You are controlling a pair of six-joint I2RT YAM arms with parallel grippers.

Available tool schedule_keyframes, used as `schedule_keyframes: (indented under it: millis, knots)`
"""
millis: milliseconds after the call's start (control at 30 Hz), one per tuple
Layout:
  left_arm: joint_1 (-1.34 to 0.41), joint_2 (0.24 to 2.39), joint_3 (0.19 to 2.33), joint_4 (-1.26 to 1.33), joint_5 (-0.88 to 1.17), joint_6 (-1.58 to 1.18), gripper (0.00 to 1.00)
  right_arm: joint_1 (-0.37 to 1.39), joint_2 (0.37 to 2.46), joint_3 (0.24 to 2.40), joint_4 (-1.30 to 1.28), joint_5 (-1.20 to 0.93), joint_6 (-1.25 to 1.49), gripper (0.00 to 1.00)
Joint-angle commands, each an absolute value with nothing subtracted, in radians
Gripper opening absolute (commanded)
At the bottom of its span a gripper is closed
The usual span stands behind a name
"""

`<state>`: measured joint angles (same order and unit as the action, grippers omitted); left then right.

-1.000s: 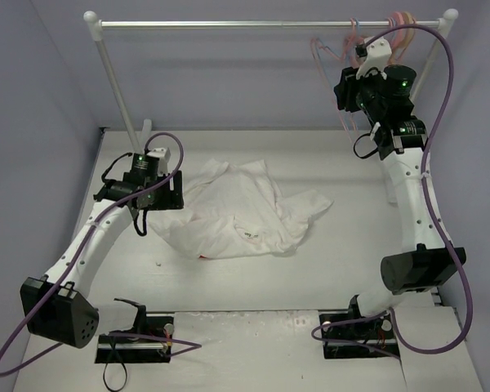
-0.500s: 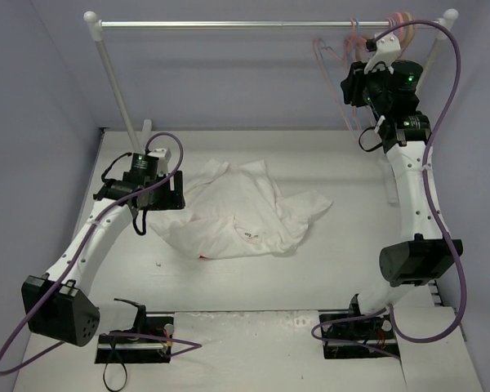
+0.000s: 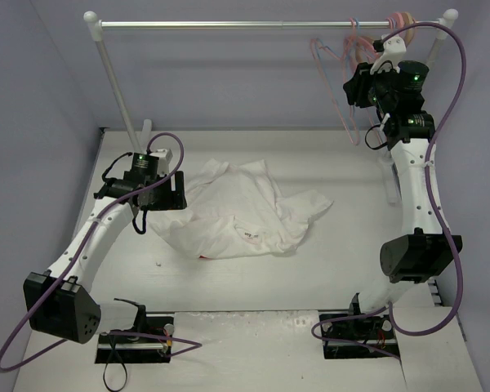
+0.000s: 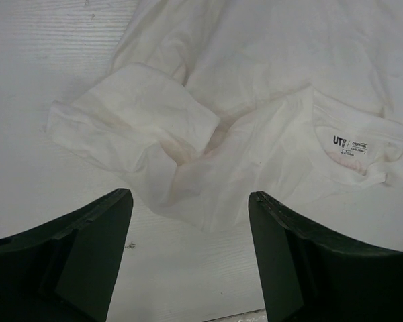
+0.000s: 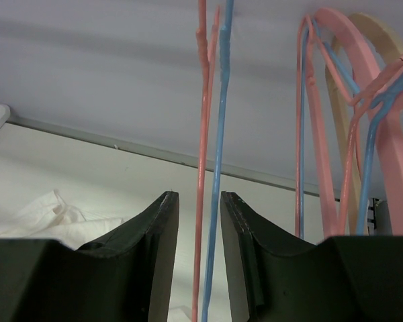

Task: Place the t-shirt on the hanger
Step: Grab a hanger with the right arm

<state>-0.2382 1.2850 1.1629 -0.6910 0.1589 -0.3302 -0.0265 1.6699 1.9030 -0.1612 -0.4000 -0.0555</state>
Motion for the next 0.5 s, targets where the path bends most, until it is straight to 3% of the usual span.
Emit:
schedule_keyframes:
  millis: [0, 467]
  knots:
    - [-0.229, 1.284, 1.181, -0.652, 0.173, -0.336, 0.70, -0.028, 1.664, 1.941, -0.080, -0.431, -0.044, 0.33]
    - [-0.224, 1.290, 1.181, -0.650, 0.190, -0.339, 0.70, -0.028, 1.678, 1.942, -0.072, -0.433, -0.043, 0.34]
